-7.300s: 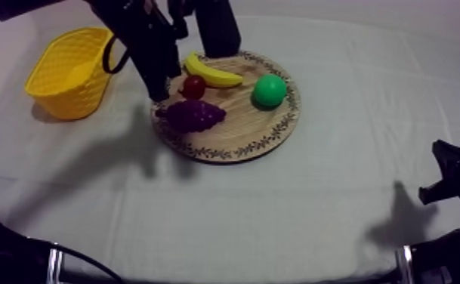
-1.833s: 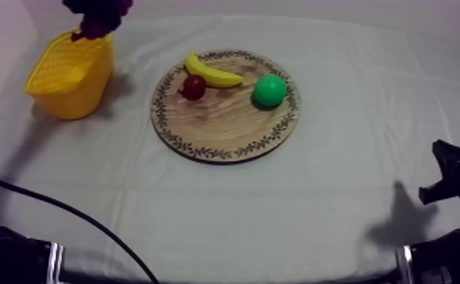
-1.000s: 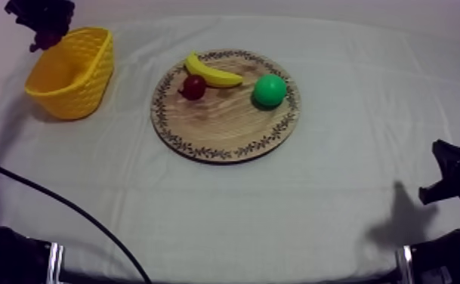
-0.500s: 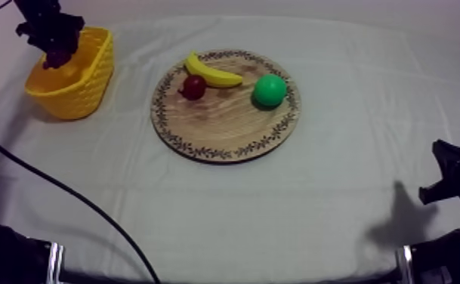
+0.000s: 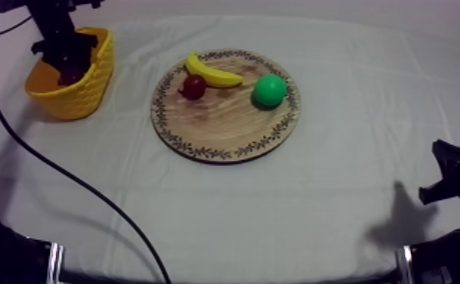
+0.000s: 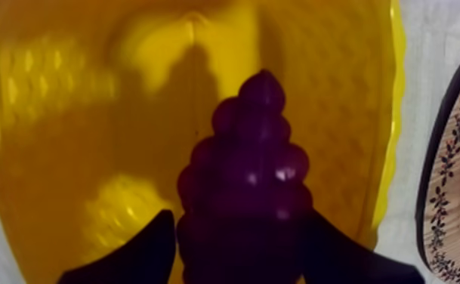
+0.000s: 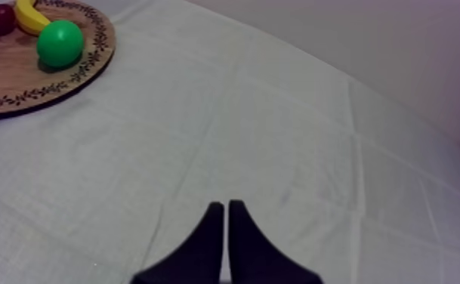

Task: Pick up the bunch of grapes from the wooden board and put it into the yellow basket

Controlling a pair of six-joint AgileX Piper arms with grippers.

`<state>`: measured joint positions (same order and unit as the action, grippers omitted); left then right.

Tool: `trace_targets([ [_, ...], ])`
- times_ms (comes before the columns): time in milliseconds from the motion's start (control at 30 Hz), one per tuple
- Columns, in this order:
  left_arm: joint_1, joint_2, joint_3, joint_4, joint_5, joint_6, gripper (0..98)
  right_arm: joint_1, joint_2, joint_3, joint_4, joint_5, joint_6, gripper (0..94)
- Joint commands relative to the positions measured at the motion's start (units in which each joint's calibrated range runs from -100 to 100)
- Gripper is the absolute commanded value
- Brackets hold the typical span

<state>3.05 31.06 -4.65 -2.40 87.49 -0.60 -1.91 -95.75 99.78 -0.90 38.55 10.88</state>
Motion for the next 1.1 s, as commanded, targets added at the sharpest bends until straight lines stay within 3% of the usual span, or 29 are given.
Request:
trace_targets([
  [0, 0.19, 0.19, -0.12, -0.08, 0.28, 0.27, 71.2, -0.01, 0.00, 0.00, -0.01, -0.01, -0.01, 0.3],
  [200, 0.76, 0.52, -0.73, -0.37, 1.37, 1.10, 84.1, -0.01, 0.00, 0.00, -0.01, -0.01, -0.01, 0.3],
  [400, 0.69, -0.47, -0.85, -0.70, 1.81, 1.51, 88.9, -0.01, 0.00, 0.00, -0.01, -0.01, -0.01, 0.3],
  [1067, 1.57, -20.23, 6.94, 1.35, 1.13, 3.20, 74.7, -0.01, 0.00, 0.00, -0.01, -0.01, -0.01, 0.3],
])
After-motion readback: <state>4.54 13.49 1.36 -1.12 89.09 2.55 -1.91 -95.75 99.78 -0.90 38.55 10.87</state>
